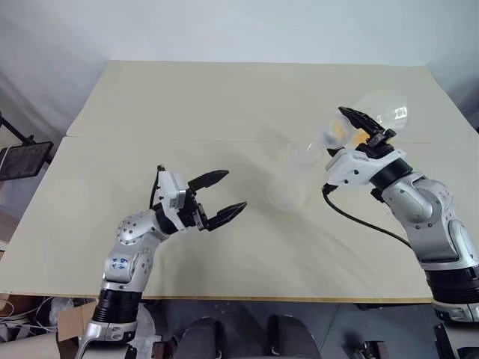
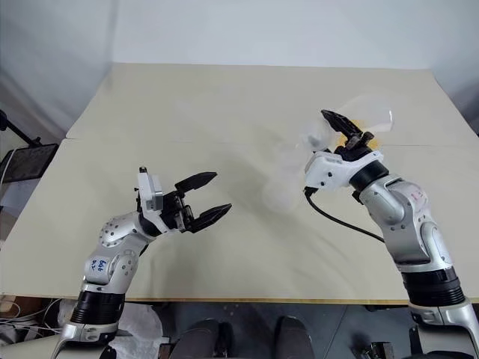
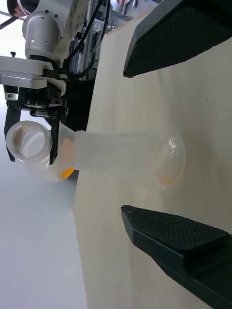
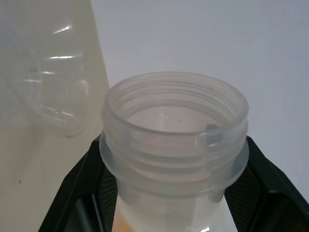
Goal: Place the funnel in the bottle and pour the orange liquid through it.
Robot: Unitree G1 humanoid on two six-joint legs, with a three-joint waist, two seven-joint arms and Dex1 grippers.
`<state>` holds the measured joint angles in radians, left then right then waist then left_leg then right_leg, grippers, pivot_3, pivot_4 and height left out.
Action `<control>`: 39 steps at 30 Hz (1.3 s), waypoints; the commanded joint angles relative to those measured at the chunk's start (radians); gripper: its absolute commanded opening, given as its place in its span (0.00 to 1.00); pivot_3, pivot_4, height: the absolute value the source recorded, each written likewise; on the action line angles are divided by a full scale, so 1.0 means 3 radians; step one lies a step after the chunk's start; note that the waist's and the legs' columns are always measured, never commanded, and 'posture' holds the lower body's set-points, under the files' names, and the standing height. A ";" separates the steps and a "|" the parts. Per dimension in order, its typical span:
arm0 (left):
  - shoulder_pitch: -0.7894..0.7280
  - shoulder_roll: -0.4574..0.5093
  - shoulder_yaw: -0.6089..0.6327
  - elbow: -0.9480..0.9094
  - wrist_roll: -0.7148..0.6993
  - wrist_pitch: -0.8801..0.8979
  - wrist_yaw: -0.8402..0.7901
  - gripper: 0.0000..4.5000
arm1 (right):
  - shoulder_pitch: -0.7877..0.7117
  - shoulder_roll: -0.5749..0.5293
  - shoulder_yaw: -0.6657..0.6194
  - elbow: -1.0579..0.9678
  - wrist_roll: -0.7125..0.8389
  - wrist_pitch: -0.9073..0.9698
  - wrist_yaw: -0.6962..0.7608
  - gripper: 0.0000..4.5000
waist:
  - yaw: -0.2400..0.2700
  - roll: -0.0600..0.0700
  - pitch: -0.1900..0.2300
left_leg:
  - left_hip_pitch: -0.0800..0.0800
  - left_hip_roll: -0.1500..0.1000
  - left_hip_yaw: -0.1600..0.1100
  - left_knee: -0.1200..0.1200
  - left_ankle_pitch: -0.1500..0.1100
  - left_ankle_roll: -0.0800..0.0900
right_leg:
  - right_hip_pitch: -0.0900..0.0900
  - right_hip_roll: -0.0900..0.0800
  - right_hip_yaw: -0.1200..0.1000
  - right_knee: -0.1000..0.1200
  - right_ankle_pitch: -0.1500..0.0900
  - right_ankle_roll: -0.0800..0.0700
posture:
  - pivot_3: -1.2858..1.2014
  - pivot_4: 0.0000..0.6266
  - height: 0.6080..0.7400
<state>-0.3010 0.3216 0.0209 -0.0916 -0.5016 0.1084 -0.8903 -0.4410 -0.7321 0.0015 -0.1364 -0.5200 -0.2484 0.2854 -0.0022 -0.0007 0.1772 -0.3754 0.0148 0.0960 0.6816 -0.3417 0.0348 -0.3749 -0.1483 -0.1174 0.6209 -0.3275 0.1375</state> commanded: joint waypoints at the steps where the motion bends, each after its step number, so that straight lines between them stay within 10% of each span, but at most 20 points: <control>1: 0.0015 -0.0012 -0.0001 -0.0081 0.0009 -0.0071 0.0007 1.00 | -0.0091 -0.0053 -0.0041 -0.0035 -0.0070 -0.0096 -0.0097 0.55 | -0.0001 0.0000 0.0000 | 0.0000 0.0000 0.0000 0.0000 0.0000 0.0000 | 0.0000 0.0000 0.0000 0.0000 0.0000 0.0000 | 0.52 0.24 1.00; 39: -0.0018 -0.0123 -0.0032 -0.0001 0.0055 -0.0136 0.0023 1.00 | -0.0255 -0.0109 0.0025 0.0121 -0.0725 -0.0437 -0.0433 0.55 | -0.0001 0.0000 0.0000 | -0.0001 0.0000 -0.0001 0.0000 0.0000 0.0000 | 0.0000 0.0000 -0.0001 0.0000 0.0000 0.0000 | 0.52 0.24 1.00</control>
<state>-0.3012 0.2880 0.0144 -0.0696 -0.4849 0.0873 -0.8845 -0.4939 -0.7449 0.0312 -0.0768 -0.7377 -0.3729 0.1832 -0.0025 -0.0007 0.1773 -0.3757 0.0150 0.0957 0.6817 -0.3416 0.0347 -0.3748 -0.1483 -0.1176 0.6209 -0.3276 0.1375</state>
